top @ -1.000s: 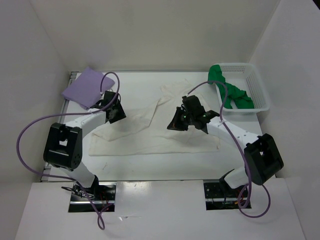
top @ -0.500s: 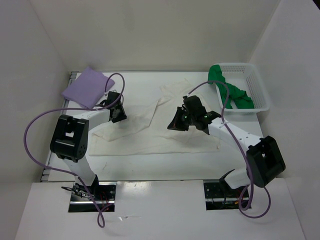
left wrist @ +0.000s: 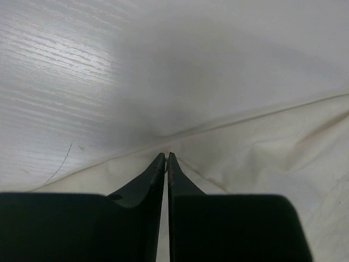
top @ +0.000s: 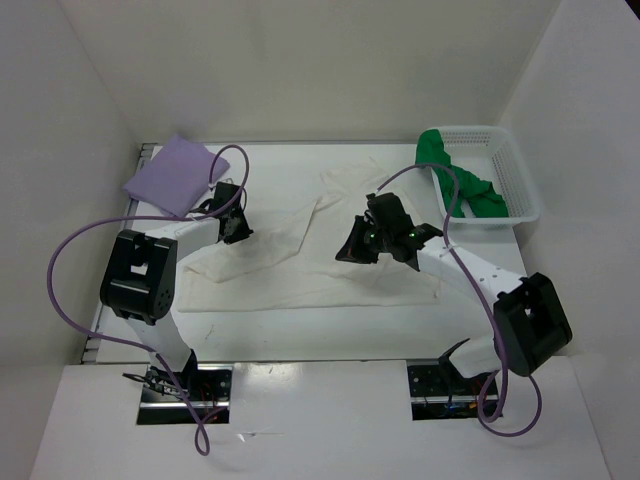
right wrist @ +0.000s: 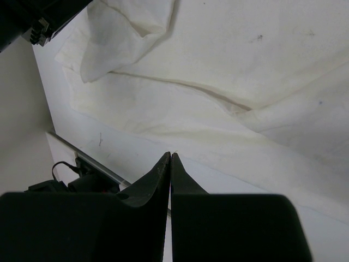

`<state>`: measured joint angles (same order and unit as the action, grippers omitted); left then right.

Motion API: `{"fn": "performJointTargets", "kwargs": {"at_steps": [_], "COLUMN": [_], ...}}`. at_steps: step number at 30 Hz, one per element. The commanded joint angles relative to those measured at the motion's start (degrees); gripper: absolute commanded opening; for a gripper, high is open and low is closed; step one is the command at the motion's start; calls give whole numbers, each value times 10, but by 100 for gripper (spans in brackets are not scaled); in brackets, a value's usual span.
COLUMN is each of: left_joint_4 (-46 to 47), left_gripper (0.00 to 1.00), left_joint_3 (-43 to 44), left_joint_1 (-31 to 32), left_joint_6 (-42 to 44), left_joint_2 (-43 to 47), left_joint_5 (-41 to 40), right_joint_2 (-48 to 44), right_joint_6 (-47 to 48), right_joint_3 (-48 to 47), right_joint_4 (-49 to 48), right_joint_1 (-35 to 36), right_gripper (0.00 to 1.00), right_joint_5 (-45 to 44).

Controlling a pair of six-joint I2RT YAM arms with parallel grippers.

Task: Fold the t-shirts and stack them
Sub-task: Fold the flattened tshirt in 1/3 of the way

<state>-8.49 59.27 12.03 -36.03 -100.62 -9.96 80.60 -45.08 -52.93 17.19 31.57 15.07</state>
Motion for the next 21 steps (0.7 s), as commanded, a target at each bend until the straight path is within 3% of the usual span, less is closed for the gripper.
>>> {"fn": "performJointTargets", "kwargs": {"at_steps": [1,6,10,16,21], "left_joint_4": [9,2,-3,-16,1], "left_gripper": [10,0,0,0,0], "left_joint_3": [7,7,15,88,146], "left_joint_1": [1,1,1,-64,-110], "left_joint_6": [7,12,7,2,-4], "left_joint_2": [21,32,60,73,16], "left_joint_5": [6,6,11,39,39], "right_joint_2": [-20,-26,-26,-26,-20], "right_joint_6": [8,8,8,8,8], "right_joint_3": [-9,-14,-14,-14,-14], "right_joint_4": [-16,-11,-11,-11,-11], "right_joint_1": [0,0,0,0,0], "right_gripper": [5,5,5,5,5], "right_joint_5": [-4,-9,-9,-4,-4]}}
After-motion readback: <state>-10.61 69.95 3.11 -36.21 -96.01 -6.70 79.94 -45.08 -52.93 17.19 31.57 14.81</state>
